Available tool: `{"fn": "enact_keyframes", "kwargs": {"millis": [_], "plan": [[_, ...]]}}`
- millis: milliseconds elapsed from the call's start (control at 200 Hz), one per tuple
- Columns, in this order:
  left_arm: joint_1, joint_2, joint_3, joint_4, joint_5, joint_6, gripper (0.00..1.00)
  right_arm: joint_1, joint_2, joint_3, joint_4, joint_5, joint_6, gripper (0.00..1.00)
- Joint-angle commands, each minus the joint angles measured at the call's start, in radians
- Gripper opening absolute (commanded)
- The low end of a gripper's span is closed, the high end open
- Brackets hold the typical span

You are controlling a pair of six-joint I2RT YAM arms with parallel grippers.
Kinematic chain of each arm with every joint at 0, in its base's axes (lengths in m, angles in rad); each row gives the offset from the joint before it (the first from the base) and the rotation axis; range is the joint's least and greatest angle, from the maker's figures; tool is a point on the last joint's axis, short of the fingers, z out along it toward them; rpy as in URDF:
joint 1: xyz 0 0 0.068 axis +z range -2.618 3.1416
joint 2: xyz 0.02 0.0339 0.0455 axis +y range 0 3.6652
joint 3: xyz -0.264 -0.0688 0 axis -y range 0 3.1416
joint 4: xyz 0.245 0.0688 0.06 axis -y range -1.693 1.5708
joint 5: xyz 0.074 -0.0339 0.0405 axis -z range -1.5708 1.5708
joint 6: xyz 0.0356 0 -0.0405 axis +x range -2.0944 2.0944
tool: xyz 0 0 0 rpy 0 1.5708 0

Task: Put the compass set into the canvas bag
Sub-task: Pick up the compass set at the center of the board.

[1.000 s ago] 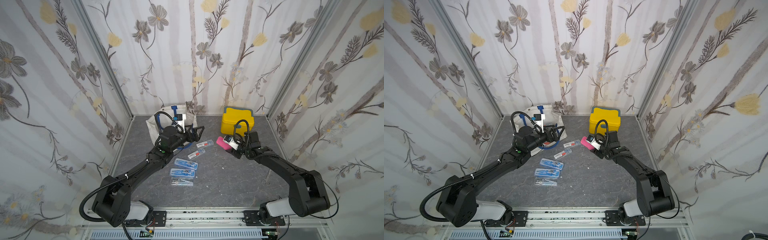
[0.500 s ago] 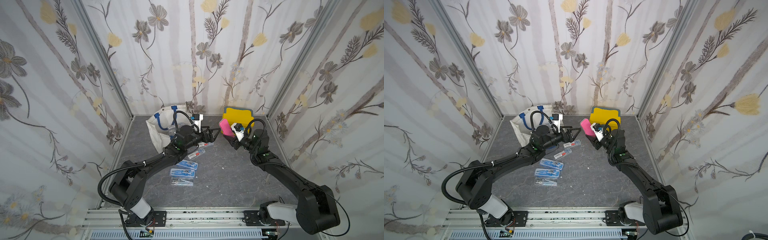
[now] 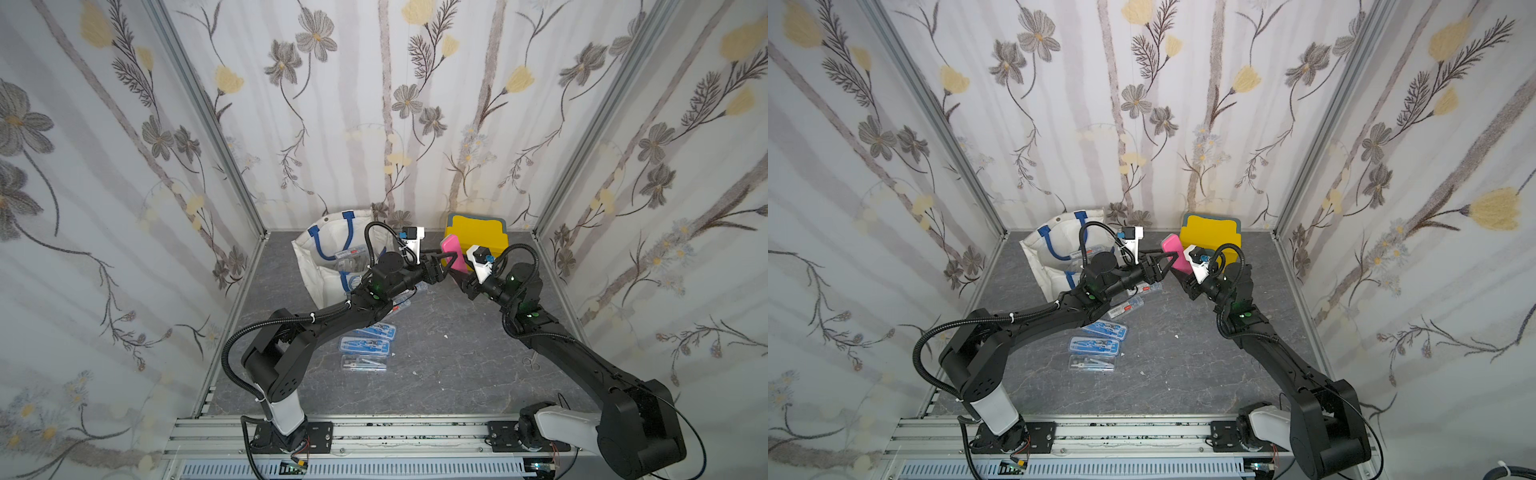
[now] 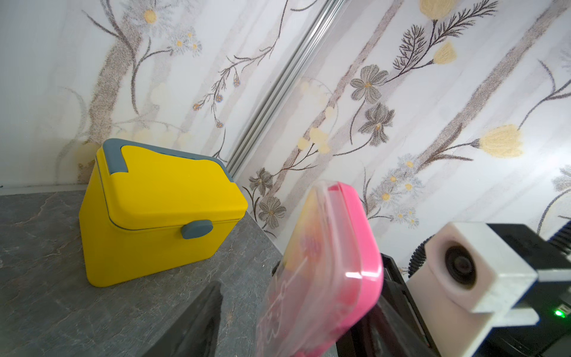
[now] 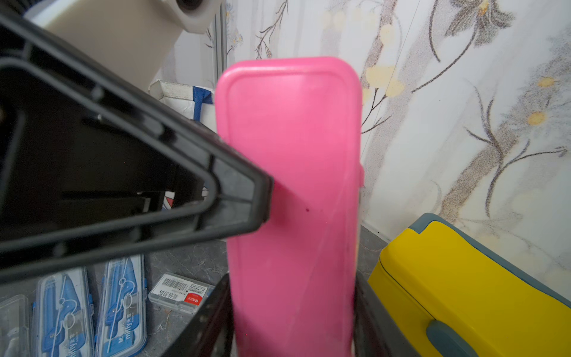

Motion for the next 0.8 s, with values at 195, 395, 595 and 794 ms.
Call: {"fn": "enact_keyframes", "kwargs": {"millis": [195,395,595,794], "plan": [[-0.008,0.022,0.0,0.165,0.001,0.007,0.46,0.007,-0.001,-0.005,0.078,0.005,0.036,0.45],[-0.011,0.036,0.01,0.17,-0.003,0.011,0.41,0.013,-0.007,-0.006,0.077,-0.001,0.042,0.45],[-0.015,0.038,0.007,0.196,-0.016,0.031,0.3,0.017,-0.008,-0.004,0.072,-0.001,0.045,0.45],[-0.016,0.039,0.002,0.226,-0.014,0.042,0.22,0.021,-0.005,-0.002,0.071,-0.001,0.051,0.45]]}}
